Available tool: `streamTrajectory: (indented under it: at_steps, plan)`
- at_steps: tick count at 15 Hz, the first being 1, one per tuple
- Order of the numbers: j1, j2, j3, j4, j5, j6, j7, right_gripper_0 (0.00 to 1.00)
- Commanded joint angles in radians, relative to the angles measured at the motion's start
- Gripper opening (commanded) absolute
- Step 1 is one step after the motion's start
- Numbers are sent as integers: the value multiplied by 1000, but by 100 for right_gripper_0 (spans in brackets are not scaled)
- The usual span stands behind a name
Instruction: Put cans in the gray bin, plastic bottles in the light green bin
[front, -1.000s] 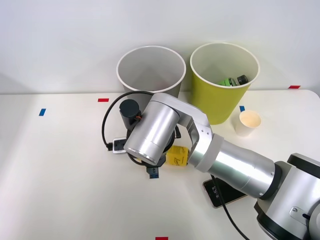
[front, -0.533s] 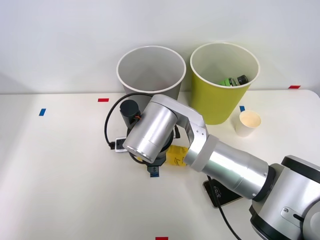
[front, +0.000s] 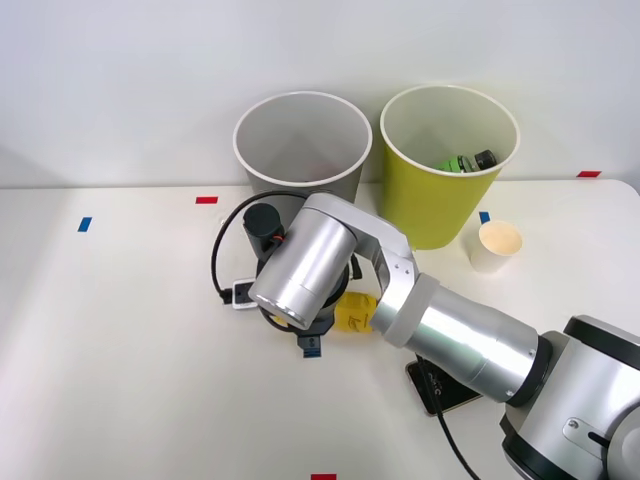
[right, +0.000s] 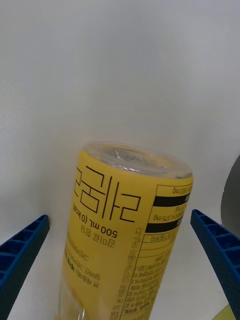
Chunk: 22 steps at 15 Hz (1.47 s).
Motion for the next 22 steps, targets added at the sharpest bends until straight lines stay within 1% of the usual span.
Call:
streamTrajectory:
  at_steps: [1, 4, 5, 6, 7, 8, 10, 12, 15, 16, 17, 18, 20, 21, 22]
  plan:
    - [7, 3, 0, 0, 2, -5, 2, 100]
    - [21, 11, 0, 0, 22, -12, 7, 100]
    - [21, 14, 0, 0, 24, -13, 9, 84]
    - [21, 15, 0, 0, 27, -13, 12, 58]
    - [21, 19, 0, 0, 29, -13, 16, 34]
    - [21, 19, 0, 0, 27, -12, 18, 22]
    - [22, 20, 0, 0, 27, -12, 19, 16]
    - [22, 19, 0, 0, 13, -18, 6, 14]
    - [22, 5, -8, -14, -18, -84, -25, 12]
    - [22, 0, -28, -18, -48, -114, -80, 11]
    - [22, -3, -51, -29, -77, -139, -108, 11]
    - [22, -11, -74, -57, -93, -154, -116, 9]
    - [39, -38, -115, -152, -99, -154, -120, 2]
    - [65, -64, -136, -236, -93, -154, -126, 0]
    - [87, -84, -147, -304, -77, -154, -136, 0]
